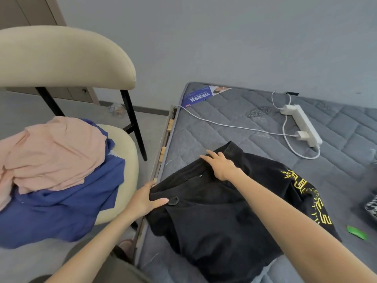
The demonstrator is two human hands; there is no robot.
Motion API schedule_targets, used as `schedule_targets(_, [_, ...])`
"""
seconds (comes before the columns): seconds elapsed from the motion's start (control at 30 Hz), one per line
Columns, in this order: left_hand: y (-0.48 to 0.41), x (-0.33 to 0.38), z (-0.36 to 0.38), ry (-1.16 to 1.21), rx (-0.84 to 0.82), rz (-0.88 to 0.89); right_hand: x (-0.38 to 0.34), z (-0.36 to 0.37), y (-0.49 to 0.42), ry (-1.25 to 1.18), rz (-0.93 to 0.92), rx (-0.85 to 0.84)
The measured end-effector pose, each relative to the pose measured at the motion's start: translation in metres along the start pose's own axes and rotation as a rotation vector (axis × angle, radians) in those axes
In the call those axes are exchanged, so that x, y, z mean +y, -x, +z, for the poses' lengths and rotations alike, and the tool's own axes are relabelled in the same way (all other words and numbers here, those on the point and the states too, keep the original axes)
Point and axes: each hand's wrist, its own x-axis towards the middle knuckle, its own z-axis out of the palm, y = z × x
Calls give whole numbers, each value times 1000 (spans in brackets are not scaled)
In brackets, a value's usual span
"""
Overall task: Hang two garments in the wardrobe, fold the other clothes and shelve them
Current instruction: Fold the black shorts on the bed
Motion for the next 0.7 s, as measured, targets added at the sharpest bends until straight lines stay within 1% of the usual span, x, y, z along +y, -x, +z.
schedule_targets(0.1, [-3,4,-11,-35,69,93,11,-2,-16,133,82,-17])
schedule_targets(0.23, [-11,14,-31,-77,111,195,22,-2,-29,157,146,-50])
schedule_targets(0.37, [-17,23,-42,-113,82,268,28,-5,-35,164,116,-29])
schedule_targets(0.57, [-19,25,-48,-122,23,314,34,-14,-32,210,79,-49])
schedule_targets(0.63, [-17,27,-51,-126,26,334,40,-17,-24,226,100,-16])
schedule_targets(0.7, [-17,32,-57,-119,50,362,47,-22,-13,206,157,104])
